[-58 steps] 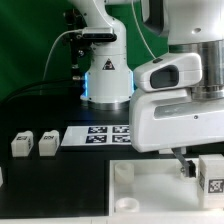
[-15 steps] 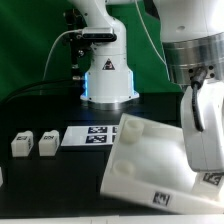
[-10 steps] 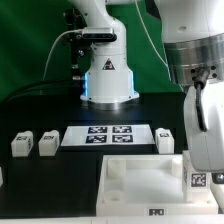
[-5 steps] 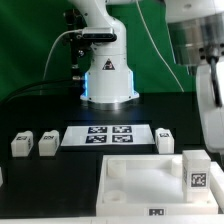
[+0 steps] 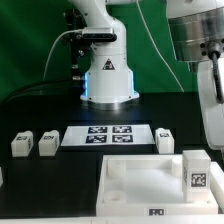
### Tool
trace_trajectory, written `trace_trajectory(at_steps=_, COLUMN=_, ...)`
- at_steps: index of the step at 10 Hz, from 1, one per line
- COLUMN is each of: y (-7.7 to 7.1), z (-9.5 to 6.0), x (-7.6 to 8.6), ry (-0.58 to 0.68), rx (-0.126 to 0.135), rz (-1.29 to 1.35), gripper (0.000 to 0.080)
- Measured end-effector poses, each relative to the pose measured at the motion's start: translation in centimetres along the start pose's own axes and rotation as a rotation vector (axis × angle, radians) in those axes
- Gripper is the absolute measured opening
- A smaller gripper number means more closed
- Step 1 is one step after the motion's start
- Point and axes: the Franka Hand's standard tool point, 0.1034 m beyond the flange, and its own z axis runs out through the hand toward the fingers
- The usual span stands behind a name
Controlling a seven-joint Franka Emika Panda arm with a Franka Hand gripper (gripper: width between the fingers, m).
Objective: Assemble one leg
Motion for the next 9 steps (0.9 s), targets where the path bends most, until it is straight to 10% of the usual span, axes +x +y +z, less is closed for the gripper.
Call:
trace_trajectory(at_steps=7, y=-0.4, z=-0.5, x=0.6, ry=-0.005, rx=0.005, rz=-0.206, gripper=0.0649)
trace_trajectory(at_steps=9, y=0.1, z=-1.2, x=1.3, ry=-0.013, rx=-0.044, rz=-0.424, gripper=0.0649)
